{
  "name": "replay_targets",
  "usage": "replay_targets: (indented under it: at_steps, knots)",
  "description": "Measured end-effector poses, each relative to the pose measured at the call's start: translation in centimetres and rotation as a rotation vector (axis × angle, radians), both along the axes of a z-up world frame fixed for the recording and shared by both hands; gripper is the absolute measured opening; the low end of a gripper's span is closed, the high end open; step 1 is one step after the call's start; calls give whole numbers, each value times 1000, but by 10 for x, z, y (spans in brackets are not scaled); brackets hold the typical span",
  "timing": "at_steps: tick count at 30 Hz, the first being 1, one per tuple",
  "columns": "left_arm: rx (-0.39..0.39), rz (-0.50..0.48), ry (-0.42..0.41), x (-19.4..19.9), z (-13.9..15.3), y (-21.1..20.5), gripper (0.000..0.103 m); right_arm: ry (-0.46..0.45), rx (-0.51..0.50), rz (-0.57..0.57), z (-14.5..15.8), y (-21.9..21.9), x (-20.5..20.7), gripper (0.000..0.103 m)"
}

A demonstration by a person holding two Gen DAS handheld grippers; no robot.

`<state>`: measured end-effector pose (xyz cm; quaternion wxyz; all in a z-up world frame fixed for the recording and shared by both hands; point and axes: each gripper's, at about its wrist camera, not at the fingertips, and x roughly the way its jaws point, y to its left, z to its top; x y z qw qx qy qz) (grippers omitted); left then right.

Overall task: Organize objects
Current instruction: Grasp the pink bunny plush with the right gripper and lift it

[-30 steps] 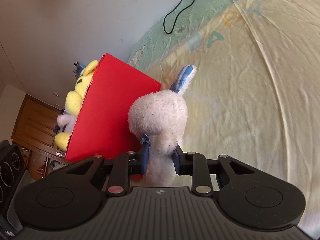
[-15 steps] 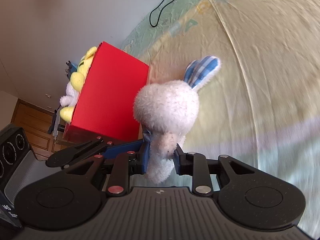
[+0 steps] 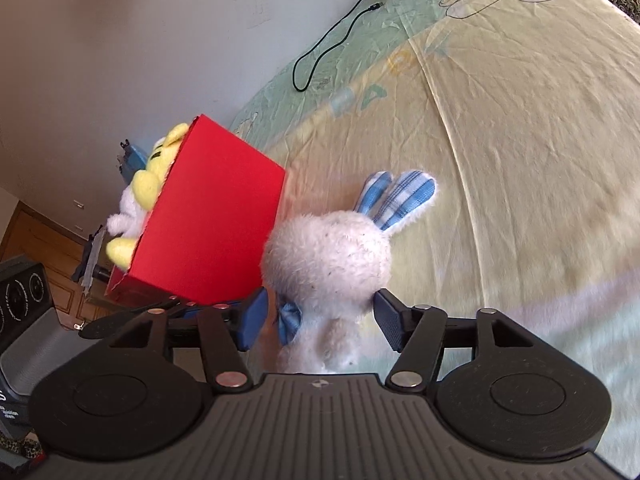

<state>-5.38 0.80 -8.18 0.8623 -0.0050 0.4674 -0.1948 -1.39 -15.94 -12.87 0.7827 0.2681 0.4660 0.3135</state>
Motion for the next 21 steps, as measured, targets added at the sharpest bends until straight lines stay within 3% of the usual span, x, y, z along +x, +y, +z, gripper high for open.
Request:
replay_targets:
  at_steps: [4, 7, 11, 21]
  knots:
    - [30, 0, 25, 13, -13, -8, 79, 22, 8, -18, -6, 4, 8, 65]
    - [37, 6, 28, 14, -18, -11, 78, 69, 41, -30, -11, 4, 11, 65]
    - [21, 8, 22, 11, -14, -9, 76, 84, 54, -24, -10, 4, 9, 58]
    - [-20, -1, -130, -20, 38, 3, 76, -50, 144, -20, 30, 2, -14, 55]
